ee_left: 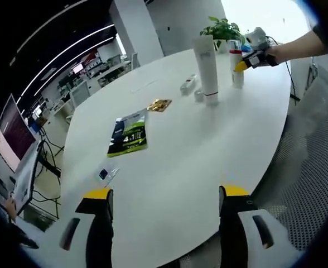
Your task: Arrange the skincare products in the storage area until every visible bottle or jar stands upright without overlapping.
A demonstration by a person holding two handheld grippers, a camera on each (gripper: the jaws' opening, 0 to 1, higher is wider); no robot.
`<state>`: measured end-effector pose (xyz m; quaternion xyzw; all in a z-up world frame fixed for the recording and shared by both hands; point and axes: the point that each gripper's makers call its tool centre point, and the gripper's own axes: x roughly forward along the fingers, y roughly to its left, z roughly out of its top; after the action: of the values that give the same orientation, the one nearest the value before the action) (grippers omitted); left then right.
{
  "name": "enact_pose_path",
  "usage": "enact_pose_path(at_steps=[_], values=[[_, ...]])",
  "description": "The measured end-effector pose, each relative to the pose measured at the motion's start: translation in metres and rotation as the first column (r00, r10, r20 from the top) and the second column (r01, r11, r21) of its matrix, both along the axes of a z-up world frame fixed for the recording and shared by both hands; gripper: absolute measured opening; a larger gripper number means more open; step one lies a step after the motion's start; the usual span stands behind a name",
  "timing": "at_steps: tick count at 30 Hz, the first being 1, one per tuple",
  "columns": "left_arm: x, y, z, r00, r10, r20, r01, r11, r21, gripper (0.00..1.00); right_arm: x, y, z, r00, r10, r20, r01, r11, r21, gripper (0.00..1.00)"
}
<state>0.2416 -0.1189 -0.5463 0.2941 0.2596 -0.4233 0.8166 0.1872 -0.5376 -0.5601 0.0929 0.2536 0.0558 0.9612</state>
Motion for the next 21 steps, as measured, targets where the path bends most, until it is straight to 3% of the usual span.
enact_pose_path(at_steps=[4, 7, 10, 14, 16, 18, 19, 20, 21], values=[[-0.002, -0.002, 0.004, 1.000, -0.006, 0.010, 0.006, 1.000, -0.021, 0.71, -0.008, 0.004, 0.001, 0.991, -0.106, -0.082, 0.110, 0.993, 0.040, 0.21], [-0.004, -0.007, 0.014, 0.999, -0.022, 0.026, 0.023, 0.997, -0.069, 0.73, -0.020, 0.020, 0.008, 0.989, -0.095, -0.113, 0.093, 0.995, -0.026, 0.21], [-0.003, -0.012, 0.025, 0.999, -0.018, 0.027, 0.021, 0.992, -0.126, 0.76, -0.033, 0.044, 0.023, 0.990, -0.099, -0.100, 0.095, 0.994, -0.051, 0.21], [-0.005, -0.014, 0.039, 0.998, -0.041, 0.046, 0.046, 0.991, -0.124, 0.79, -0.049, 0.074, 0.057, 0.987, -0.152, -0.053, 0.148, 0.987, -0.070, 0.21], [-0.005, -0.017, 0.051, 0.996, -0.055, 0.072, 0.065, 0.989, -0.134, 0.79, -0.056, 0.091, 0.076, 0.984, -0.177, -0.019, 0.172, 0.975, -0.139, 0.21], [-0.005, -0.022, 0.066, 0.996, -0.053, 0.072, 0.065, 0.981, -0.182, 0.81, -0.063, 0.111, 0.100, 0.982, -0.190, 0.016, 0.190, 0.970, -0.150, 0.21], [-0.008, -0.031, 0.086, 0.997, -0.045, 0.057, 0.058, 0.964, -0.258, 0.82, -0.066, 0.125, 0.116, 0.982, -0.187, 0.037, 0.190, 0.972, -0.136, 0.21], [-0.010, -0.036, 0.097, 0.998, -0.042, 0.046, 0.054, 0.951, -0.304, 0.82, -0.066, 0.127, 0.119, 0.981, -0.188, 0.039, 0.192, 0.972, -0.133, 0.21], [-0.016, -0.048, 0.116, 0.998, -0.055, 0.012, 0.055, 0.921, -0.386, 0.83, -0.066, 0.142, 0.134, 0.983, -0.171, 0.067, 0.179, 0.974, -0.142, 0.21]])
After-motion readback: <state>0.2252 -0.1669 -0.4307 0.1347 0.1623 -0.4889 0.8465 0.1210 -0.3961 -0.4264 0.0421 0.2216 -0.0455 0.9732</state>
